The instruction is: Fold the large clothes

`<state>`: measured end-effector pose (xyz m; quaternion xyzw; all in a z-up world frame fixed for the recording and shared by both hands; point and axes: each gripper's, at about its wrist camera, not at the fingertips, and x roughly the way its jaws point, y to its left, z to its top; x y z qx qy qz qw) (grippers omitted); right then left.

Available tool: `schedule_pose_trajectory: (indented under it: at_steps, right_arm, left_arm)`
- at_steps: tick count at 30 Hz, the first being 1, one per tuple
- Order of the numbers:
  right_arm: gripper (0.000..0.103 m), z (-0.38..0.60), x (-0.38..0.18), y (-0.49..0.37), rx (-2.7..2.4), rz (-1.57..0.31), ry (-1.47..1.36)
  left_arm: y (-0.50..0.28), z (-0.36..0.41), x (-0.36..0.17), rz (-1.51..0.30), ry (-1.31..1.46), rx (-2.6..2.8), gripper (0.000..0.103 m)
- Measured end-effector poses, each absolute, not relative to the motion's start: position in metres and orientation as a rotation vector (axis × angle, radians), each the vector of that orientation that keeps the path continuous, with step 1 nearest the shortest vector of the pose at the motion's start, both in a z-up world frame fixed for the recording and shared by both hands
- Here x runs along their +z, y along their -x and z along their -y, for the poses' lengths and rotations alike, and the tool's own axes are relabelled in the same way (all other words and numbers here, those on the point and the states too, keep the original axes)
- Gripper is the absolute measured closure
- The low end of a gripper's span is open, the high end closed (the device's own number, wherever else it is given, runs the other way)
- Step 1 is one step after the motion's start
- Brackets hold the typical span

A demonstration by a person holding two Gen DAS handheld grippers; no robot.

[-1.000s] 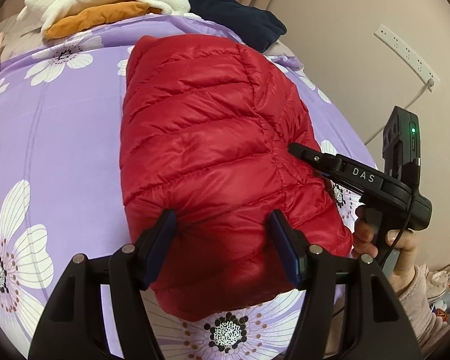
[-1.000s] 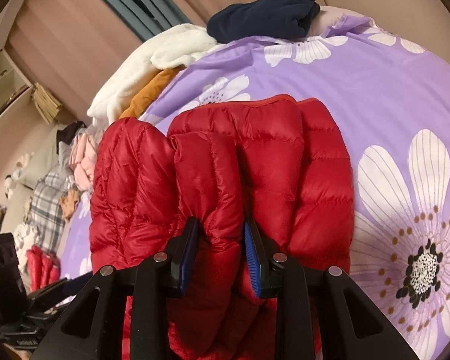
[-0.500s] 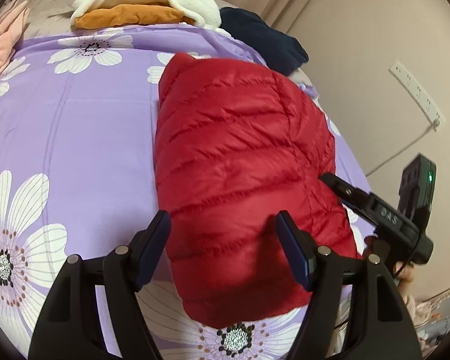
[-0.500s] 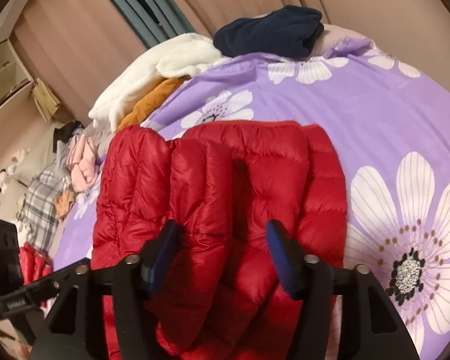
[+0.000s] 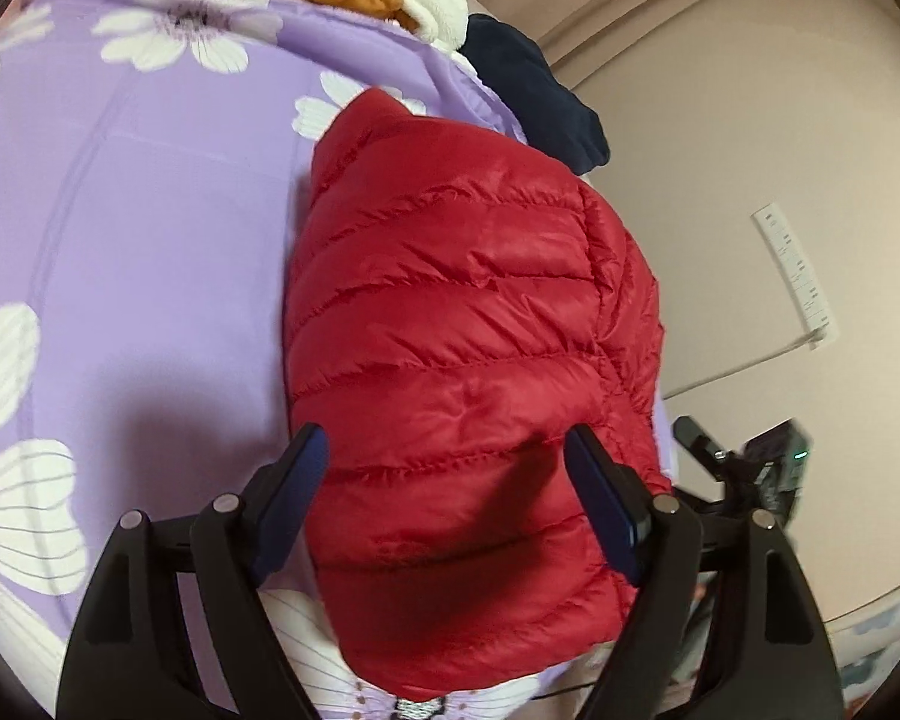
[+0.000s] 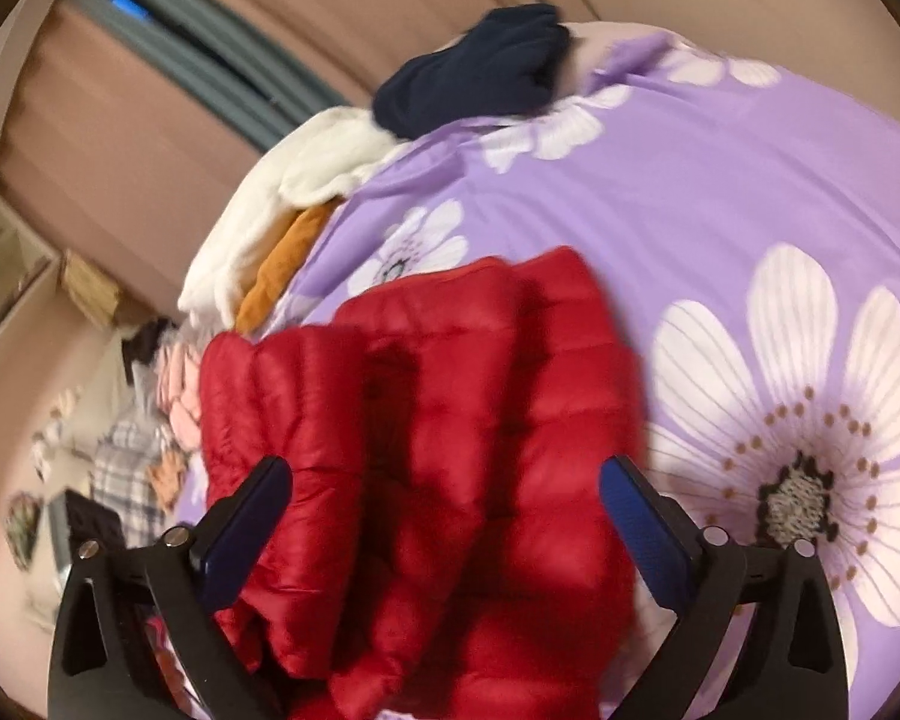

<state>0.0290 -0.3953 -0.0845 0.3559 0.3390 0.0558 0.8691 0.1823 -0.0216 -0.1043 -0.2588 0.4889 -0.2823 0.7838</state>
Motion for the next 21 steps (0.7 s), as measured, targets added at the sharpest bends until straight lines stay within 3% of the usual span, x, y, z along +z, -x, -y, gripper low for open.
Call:
schedule_pose_trajectory:
  at_steps: [7, 11, 21]
  right_arm:
    - [0.001, 0.413, -0.118, -0.031, 0.147, -0.777, -0.900]
    - [0.001, 0.411, -0.134, -0.035, 0.205, -0.784, -1.002]
    - [0.001, 0.414, -0.161, -0.036, 0.302, -0.761, -1.257]
  left_arm:
    - [-0.190, 0.017, -0.122, -1.093, 0.653, -0.597, 0.022]
    - [-0.193, 0.015, -0.129, -1.098, 0.698, -0.596, 0.014]
    - [-0.196, 0.018, -0.145, -1.134, 0.746, -0.609, 0.011]
